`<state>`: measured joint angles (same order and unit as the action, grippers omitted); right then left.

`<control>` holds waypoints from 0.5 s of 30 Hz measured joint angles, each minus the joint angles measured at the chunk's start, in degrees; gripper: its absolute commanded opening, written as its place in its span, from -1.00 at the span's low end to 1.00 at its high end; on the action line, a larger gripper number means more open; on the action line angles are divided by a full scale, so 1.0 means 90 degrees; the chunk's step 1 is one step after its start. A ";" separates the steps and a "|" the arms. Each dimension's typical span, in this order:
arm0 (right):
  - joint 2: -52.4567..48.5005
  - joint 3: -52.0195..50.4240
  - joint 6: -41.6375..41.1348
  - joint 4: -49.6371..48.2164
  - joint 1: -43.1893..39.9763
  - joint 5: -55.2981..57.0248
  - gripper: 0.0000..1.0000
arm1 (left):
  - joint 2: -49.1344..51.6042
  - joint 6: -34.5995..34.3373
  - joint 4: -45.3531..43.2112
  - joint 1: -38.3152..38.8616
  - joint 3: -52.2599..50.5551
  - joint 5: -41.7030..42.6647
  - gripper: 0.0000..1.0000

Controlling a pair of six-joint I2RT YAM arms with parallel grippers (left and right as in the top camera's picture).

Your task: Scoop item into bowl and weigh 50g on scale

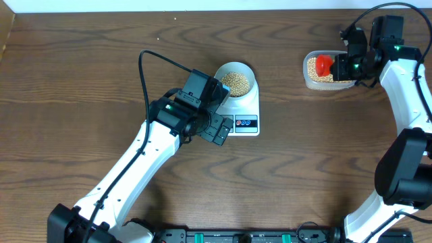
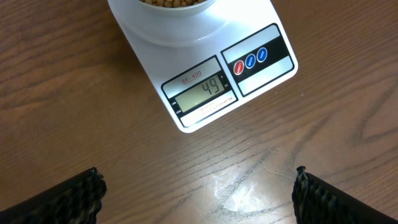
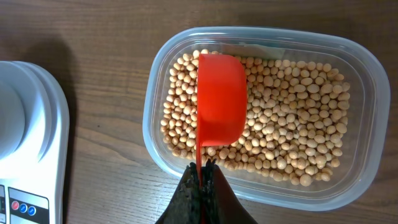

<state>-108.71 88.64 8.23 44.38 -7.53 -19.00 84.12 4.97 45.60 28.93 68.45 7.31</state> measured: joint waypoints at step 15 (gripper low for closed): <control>-0.0080 0.0000 -0.0002 -0.0012 0.0000 -0.0056 -0.97 | 0.0000 0.0002 -0.0002 0.0000 0.0000 0.0000 0.96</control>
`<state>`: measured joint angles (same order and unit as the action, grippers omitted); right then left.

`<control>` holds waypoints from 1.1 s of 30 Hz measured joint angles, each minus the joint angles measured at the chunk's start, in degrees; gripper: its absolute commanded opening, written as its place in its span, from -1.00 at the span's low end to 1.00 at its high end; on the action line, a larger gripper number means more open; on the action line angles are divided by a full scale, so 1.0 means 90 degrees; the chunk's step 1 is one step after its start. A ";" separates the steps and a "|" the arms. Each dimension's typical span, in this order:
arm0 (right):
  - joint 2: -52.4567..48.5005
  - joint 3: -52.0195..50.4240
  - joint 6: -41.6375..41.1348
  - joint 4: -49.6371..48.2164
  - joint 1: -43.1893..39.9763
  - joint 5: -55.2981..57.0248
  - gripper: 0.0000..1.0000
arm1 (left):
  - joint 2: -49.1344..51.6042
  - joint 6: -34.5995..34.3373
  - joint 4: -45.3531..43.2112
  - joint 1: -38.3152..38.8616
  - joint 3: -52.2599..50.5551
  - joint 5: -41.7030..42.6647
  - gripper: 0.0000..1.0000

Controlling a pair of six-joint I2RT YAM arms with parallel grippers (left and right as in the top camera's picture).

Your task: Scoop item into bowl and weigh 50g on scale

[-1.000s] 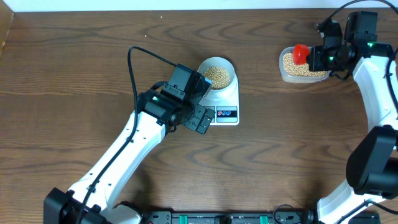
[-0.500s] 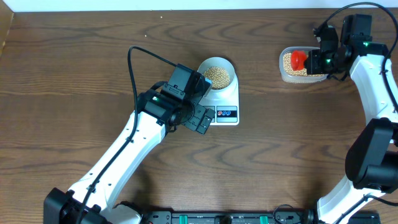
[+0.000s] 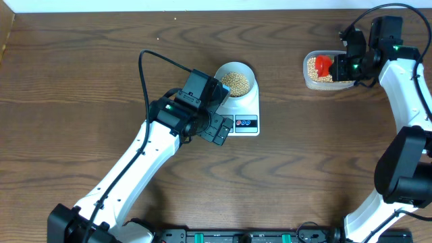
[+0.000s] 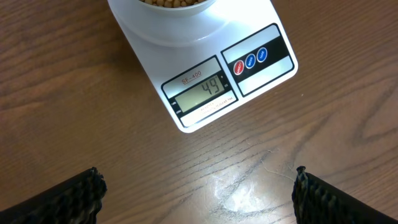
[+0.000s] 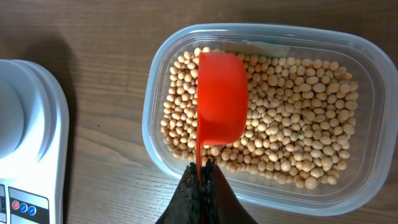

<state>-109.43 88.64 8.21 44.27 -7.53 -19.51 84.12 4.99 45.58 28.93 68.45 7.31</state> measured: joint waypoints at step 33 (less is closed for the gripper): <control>-0.0027 0.0000 -0.0053 -0.0369 -0.0969 -0.3235 -0.97 | 0.0000 0.0000 0.0002 0.0000 0.0000 0.0000 0.96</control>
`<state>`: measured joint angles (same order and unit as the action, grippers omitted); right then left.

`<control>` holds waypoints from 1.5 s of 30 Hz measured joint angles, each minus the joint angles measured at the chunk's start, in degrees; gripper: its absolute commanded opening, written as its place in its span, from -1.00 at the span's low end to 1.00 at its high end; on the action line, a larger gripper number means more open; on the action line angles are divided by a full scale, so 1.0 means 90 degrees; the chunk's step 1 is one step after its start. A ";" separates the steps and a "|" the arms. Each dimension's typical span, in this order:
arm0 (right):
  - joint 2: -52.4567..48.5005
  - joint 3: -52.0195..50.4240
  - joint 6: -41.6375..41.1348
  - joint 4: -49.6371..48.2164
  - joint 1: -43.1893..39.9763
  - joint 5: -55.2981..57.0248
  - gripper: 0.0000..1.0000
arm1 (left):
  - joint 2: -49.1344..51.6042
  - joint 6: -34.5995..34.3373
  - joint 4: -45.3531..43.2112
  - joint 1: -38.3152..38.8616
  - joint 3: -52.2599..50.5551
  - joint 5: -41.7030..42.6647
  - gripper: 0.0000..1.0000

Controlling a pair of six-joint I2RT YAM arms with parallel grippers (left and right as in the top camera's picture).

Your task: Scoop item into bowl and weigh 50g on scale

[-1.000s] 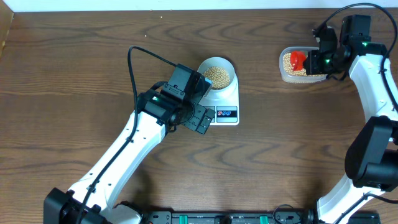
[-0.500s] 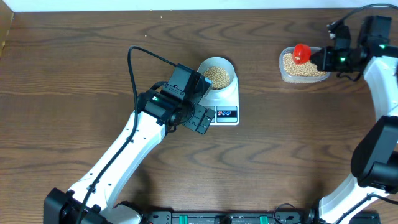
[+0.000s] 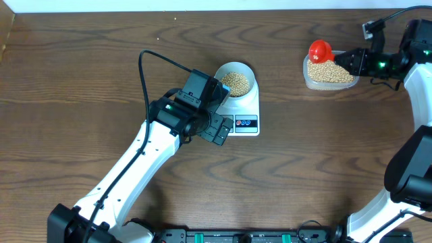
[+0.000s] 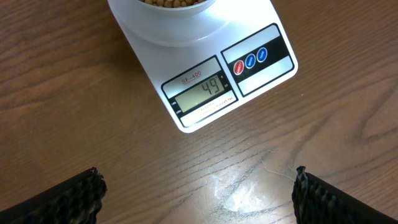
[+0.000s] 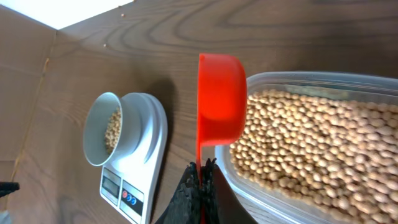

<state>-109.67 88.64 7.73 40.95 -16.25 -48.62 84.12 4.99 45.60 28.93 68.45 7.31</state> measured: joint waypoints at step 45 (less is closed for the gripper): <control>0.0000 0.0000 0.1222 -0.1258 0.3390 0.1834 -0.98 | 0.0000 0.0000 -0.0002 0.0000 0.0000 0.0000 0.97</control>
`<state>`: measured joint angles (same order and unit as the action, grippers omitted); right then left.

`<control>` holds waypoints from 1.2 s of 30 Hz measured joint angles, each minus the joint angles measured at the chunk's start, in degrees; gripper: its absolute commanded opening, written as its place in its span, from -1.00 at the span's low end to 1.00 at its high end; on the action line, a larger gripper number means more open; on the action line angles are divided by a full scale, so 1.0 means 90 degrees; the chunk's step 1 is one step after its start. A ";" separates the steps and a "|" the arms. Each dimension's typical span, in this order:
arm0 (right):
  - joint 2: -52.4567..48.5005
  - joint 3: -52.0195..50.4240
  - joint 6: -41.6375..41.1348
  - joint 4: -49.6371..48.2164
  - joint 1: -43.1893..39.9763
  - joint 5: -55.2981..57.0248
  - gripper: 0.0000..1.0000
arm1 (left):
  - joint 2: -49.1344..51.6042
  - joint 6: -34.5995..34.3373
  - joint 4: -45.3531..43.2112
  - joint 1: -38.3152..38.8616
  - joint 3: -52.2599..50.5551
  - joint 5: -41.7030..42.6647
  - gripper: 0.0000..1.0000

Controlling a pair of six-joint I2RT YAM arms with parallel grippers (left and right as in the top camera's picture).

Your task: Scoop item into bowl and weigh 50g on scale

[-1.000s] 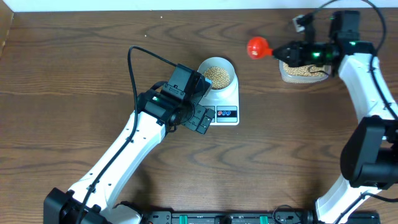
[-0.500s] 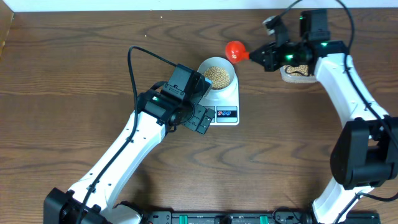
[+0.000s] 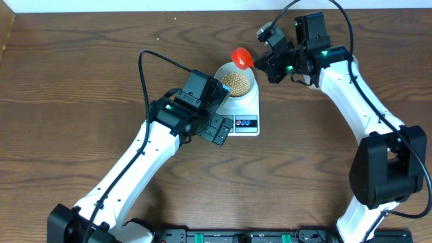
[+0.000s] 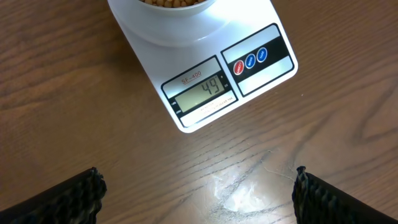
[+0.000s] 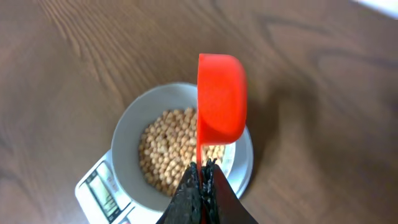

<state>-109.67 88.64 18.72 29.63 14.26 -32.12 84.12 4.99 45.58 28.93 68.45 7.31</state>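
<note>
A white scale (image 3: 246,111) carries a grey bowl (image 3: 235,82) holding pale beans (image 5: 168,146). Its display (image 4: 204,91) reads 49. My right gripper (image 5: 202,168) is shut on the thin handle of a red scoop (image 5: 221,99), whose cup hangs above the bowl's far rim (image 3: 241,57). What the cup holds is hidden. My left gripper (image 4: 196,193) is open and empty, hovering over the table just in front of the scale, its fingertips (image 4: 84,186) wide apart.
Brown wooden table (image 3: 81,81) all round. A black cable (image 3: 145,67) loops off the left arm beside the scale. The bean container is out of view, behind the right arm.
My right gripper has carried the red scoop from the container's left edge at the back right to above the bowl on the scale. The left gripper and the reading of 49 are unchanged.
The red scoop was in the bean container, held by my right gripper, at the first two moments. Then it was raised at the container's left edge. Now it hangs over the bowl. The left gripper stayed open before the scale, which read 49 throughout.
</note>
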 measured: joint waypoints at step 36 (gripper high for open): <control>0.0000 0.0000 0.2943 -0.0175 0.0384 0.0107 -0.98 | 0.0000 -0.0002 0.0000 0.0000 0.0000 0.0000 0.96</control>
<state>-109.67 88.64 45.21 28.05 17.72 -31.16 84.12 4.97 45.58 28.93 68.45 7.31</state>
